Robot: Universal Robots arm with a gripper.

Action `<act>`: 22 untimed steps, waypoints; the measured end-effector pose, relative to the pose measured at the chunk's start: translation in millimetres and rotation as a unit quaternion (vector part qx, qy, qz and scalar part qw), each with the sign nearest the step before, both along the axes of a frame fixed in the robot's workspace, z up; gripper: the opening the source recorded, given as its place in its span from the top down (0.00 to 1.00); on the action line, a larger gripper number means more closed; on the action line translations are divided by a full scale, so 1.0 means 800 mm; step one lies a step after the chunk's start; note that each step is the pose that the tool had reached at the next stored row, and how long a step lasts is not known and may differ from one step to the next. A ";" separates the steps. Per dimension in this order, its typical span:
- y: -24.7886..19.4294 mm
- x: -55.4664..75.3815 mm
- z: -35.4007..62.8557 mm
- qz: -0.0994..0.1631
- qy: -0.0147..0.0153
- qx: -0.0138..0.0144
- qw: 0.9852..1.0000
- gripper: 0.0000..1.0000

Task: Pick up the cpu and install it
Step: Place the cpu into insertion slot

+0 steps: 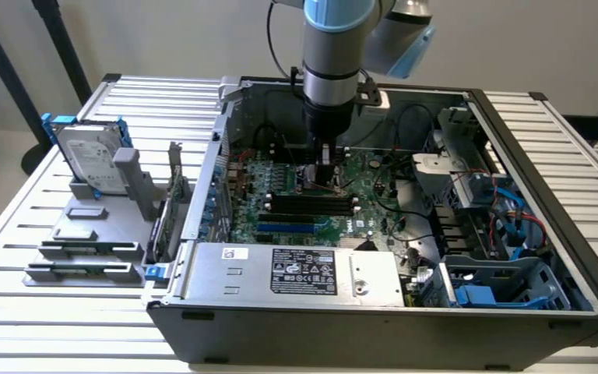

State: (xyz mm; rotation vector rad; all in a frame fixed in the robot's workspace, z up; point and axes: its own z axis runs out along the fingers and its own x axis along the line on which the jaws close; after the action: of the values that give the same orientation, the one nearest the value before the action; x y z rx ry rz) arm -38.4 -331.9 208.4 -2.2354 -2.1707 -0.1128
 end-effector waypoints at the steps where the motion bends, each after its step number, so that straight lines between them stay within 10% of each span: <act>1: 0.0000 0.000 0.000 0.000 0.000 0.000 1.000 0.45; 22: 0.0027 0.000 -0.007 0.000 0.002 -0.003 1.000 0.45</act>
State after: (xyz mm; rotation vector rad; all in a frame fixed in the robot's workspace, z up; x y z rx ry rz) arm -38.4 -329.8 202.7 -2.2378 -2.1715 -0.1015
